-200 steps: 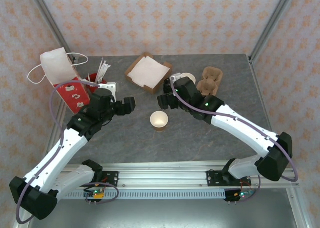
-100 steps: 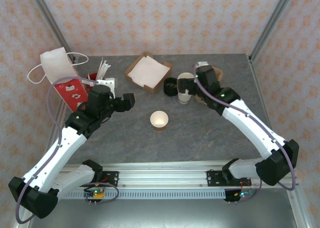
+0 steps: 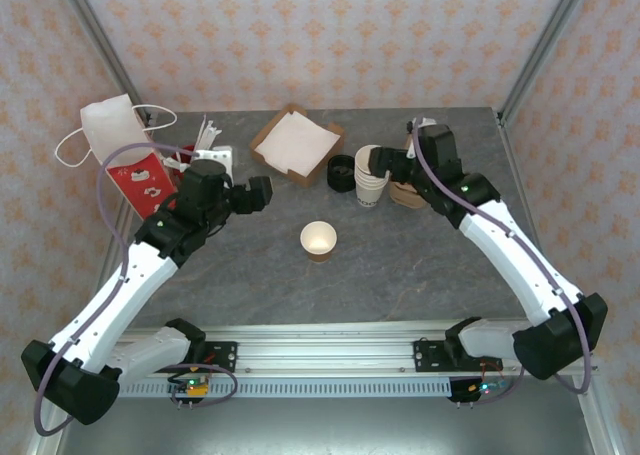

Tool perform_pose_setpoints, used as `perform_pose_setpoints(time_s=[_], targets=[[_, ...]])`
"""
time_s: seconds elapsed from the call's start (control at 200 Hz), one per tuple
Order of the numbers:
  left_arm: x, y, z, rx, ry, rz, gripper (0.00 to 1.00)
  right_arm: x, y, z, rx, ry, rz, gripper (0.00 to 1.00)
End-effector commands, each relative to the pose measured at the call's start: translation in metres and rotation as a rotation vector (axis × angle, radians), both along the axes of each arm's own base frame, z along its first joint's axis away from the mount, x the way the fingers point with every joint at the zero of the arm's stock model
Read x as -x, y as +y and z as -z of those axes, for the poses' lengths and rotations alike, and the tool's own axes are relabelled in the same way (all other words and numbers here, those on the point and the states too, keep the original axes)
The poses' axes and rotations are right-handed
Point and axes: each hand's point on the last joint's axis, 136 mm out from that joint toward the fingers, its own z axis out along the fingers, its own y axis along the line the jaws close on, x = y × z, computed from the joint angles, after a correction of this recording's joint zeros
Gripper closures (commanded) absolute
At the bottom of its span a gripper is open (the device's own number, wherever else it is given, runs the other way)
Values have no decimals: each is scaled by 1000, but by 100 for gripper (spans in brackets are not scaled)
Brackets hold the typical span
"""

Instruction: Pack the takeout coffee

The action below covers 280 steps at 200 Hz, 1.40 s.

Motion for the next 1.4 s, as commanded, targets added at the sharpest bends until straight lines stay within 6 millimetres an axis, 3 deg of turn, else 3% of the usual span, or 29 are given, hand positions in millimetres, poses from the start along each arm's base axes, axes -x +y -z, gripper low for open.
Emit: perform_pose_setpoints(time_s=[0.0, 0.215, 0.34, 0.651, 0.981, 1.176, 1.396], targets=[[-3, 31, -20, -41, -32, -107, 10, 10, 38, -30, -84, -112, -166, 4], [-18, 62, -24, -84, 14, -207, 12, 16, 83, -29, -114, -100, -315, 5], [-30, 75, -25, -100, 51, -244, 12, 17, 99, -26, -99, -96, -366, 5], [-58, 77, -25, -103, 91, -241, 13, 5, 118, -12, -80, -53, -391, 6], [-67, 102, -29, -89, 133, -268, 15, -9, 133, 3, -34, -11, -398, 7], [-74, 85, -19, -15, 157, -206, 17, -37, 135, 40, 119, 63, -351, 19], [-74, 81, -14, 2, 162, -186, 17, -67, 135, 79, 370, 154, -332, 36]])
